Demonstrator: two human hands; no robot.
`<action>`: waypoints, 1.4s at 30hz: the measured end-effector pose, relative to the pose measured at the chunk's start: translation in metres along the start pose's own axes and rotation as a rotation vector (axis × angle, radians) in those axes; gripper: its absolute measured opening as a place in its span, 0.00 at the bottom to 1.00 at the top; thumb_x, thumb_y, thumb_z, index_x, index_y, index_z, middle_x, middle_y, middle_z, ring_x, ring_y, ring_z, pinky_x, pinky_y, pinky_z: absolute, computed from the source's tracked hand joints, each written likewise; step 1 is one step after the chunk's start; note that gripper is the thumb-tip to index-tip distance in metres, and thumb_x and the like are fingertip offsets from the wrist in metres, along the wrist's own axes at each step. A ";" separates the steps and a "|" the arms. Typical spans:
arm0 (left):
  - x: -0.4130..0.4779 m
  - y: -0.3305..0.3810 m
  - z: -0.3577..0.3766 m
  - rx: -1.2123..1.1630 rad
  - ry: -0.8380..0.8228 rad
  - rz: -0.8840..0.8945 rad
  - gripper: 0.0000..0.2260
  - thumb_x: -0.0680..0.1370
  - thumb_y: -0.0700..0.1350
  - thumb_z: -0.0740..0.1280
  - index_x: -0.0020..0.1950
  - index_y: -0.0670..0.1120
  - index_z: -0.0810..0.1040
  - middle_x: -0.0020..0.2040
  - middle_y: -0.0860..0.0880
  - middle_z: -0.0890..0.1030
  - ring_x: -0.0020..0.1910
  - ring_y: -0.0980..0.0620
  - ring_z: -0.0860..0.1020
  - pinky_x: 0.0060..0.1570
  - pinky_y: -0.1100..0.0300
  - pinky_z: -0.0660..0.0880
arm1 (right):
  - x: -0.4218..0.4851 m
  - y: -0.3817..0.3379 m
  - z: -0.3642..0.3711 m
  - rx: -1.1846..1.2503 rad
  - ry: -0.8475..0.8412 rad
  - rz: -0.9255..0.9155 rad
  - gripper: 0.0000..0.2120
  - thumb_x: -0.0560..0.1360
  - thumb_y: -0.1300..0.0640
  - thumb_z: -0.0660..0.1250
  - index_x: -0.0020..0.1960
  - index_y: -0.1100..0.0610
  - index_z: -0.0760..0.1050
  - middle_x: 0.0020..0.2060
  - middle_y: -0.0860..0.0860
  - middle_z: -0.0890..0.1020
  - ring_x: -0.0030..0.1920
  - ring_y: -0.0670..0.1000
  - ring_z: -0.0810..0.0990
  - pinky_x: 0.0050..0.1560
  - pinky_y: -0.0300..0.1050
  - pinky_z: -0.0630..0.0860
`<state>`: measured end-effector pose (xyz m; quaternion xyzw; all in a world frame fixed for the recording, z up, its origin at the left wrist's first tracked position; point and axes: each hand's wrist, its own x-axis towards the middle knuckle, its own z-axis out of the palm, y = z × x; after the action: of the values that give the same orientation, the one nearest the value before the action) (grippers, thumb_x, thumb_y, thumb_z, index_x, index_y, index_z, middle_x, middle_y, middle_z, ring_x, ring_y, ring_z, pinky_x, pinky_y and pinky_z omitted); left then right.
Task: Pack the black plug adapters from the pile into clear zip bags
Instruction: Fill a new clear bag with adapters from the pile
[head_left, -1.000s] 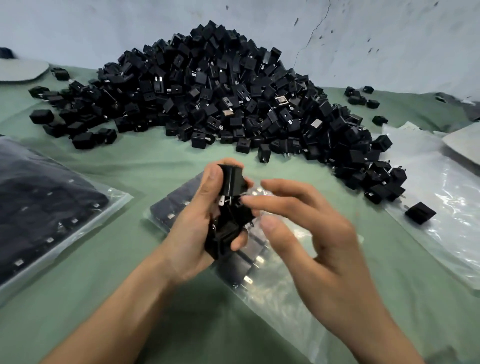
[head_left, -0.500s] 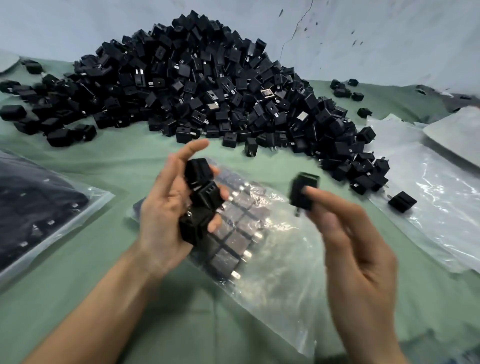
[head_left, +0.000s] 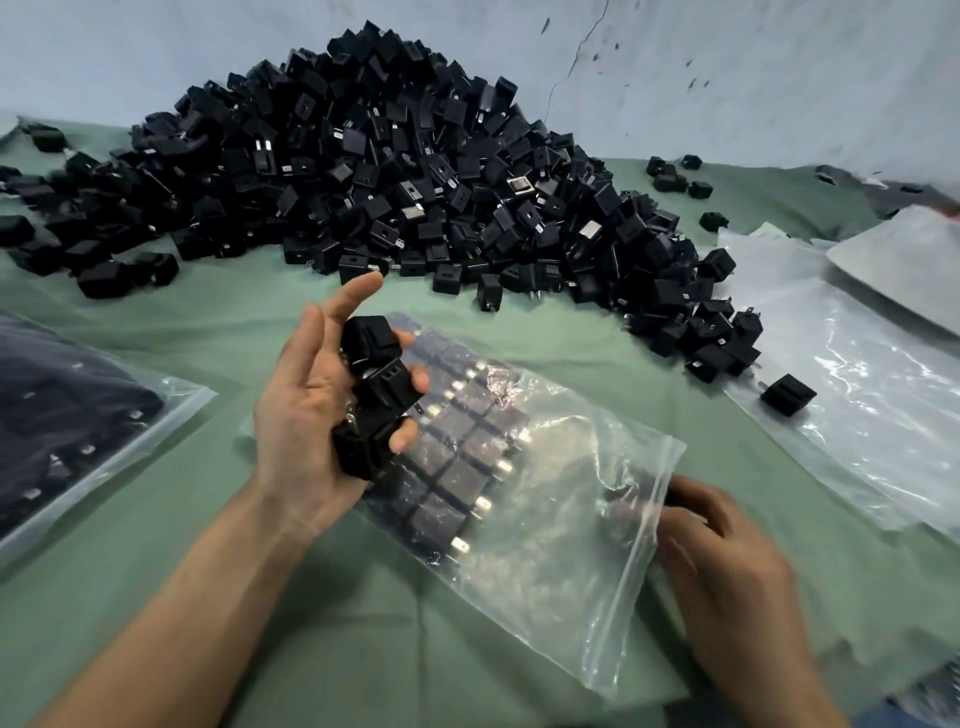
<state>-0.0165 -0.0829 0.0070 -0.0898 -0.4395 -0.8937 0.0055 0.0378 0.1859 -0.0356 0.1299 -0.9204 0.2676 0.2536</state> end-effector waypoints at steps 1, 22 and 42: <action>0.000 0.000 0.000 0.001 -0.001 -0.002 0.19 0.79 0.60 0.53 0.65 0.55 0.74 0.48 0.47 0.75 0.39 0.51 0.76 0.24 0.64 0.70 | 0.006 -0.003 0.004 -0.025 -0.025 0.007 0.12 0.69 0.69 0.73 0.48 0.56 0.85 0.50 0.58 0.81 0.46 0.46 0.80 0.50 0.26 0.68; 0.001 -0.001 -0.002 -0.046 -0.007 -0.041 0.18 0.79 0.60 0.53 0.62 0.54 0.74 0.47 0.47 0.77 0.38 0.50 0.76 0.23 0.64 0.70 | 0.022 -0.011 0.034 -0.110 -0.419 0.060 0.26 0.80 0.42 0.51 0.72 0.54 0.66 0.71 0.57 0.68 0.71 0.61 0.65 0.71 0.58 0.59; 0.002 -0.013 -0.002 0.150 -0.020 -0.069 0.18 0.74 0.53 0.67 0.63 0.54 0.74 0.58 0.40 0.81 0.38 0.50 0.77 0.21 0.62 0.70 | 0.007 0.004 -0.012 0.250 -0.042 0.318 0.21 0.73 0.70 0.68 0.39 0.44 0.82 0.40 0.33 0.82 0.46 0.34 0.78 0.46 0.22 0.68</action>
<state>-0.0201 -0.0765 -0.0037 -0.0828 -0.5080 -0.8571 -0.0227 0.0359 0.1951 -0.0244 0.0187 -0.8940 0.4137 0.1710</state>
